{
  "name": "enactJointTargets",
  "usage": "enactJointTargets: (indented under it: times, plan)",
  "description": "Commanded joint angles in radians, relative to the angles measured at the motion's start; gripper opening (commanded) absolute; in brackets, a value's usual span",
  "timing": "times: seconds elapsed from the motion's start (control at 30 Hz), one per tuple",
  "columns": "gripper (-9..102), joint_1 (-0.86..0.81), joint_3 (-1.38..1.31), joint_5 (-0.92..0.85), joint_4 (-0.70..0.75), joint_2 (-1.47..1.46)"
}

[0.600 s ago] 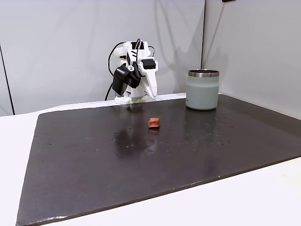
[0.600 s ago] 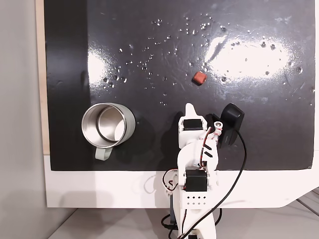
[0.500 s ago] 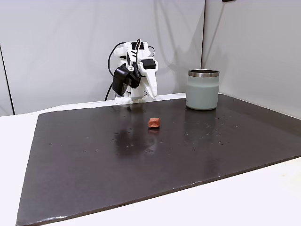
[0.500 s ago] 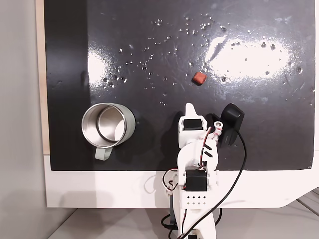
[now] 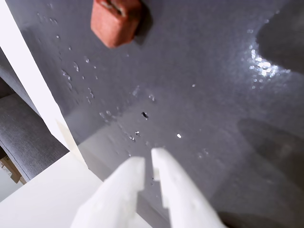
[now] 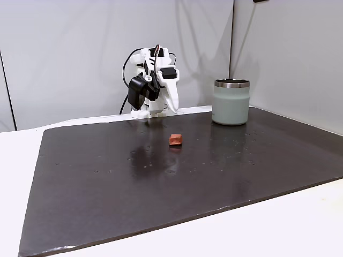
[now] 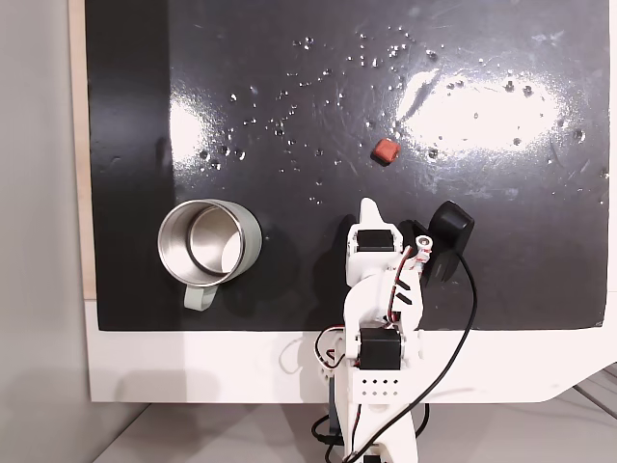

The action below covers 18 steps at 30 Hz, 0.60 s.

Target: Grasp a cube and put it in the cup.

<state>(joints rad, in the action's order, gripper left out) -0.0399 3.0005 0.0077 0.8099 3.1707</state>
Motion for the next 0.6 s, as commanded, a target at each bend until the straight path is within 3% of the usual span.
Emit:
enactJointTargets:
  times: [0.0,0.37,0.57]
  plan:
    - [0,-0.008,-0.011,0.002,-0.026,0.008]
    - [0,-0.011,-0.181,-0.034,0.043,0.003]
    - [0,-0.014,-0.434,-0.018,0.06,-0.206]
